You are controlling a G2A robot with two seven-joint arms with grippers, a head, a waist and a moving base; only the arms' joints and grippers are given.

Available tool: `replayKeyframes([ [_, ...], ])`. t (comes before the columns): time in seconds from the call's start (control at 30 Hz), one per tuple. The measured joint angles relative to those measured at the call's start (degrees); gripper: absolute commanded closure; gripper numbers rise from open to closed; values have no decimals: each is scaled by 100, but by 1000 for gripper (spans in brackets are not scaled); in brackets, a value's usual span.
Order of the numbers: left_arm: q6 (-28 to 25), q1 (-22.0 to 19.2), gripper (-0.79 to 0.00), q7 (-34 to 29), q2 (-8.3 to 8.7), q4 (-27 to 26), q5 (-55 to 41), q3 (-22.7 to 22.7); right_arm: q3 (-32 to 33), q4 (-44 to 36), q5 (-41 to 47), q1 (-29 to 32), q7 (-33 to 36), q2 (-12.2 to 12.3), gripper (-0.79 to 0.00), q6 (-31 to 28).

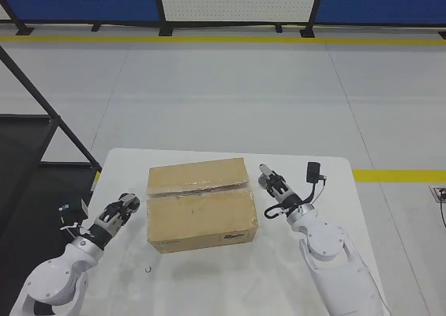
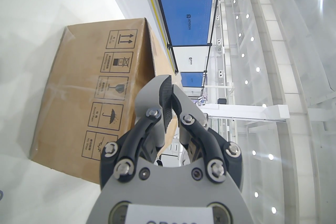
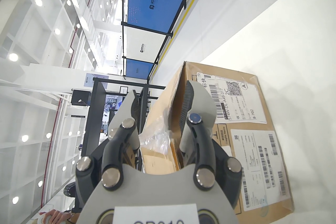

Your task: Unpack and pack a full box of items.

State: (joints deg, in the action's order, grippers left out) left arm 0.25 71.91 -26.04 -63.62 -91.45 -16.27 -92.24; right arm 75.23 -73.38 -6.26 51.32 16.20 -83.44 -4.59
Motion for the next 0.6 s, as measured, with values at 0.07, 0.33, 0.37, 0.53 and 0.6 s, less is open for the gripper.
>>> replayKeyframes([
  [0.07, -1, 0, 0, -14, 1, -2, 1, -2, 10, -25, -15, 11, -42, 4, -468, -4],
  [0.33, 1, 1, 0, -12, 1, -4, -14, -1, 104, -154, -178, 60, -517, 20, -785, -41],
  [0.37, 3, 0, -6, -8, 0, -8, -20, 1, 127, -212, -188, 85, -643, 20, -785, -96],
  [0.53, 19, 14, -15, -30, 1, -44, -23, 2, 214, -779, -272, 330, -1350, 13, -785, -535],
  [0.6, 15, 18, -18, -40, 2, -48, -24, -2, 174, -1061, -246, 443, -1489, 3, -505, -753],
])
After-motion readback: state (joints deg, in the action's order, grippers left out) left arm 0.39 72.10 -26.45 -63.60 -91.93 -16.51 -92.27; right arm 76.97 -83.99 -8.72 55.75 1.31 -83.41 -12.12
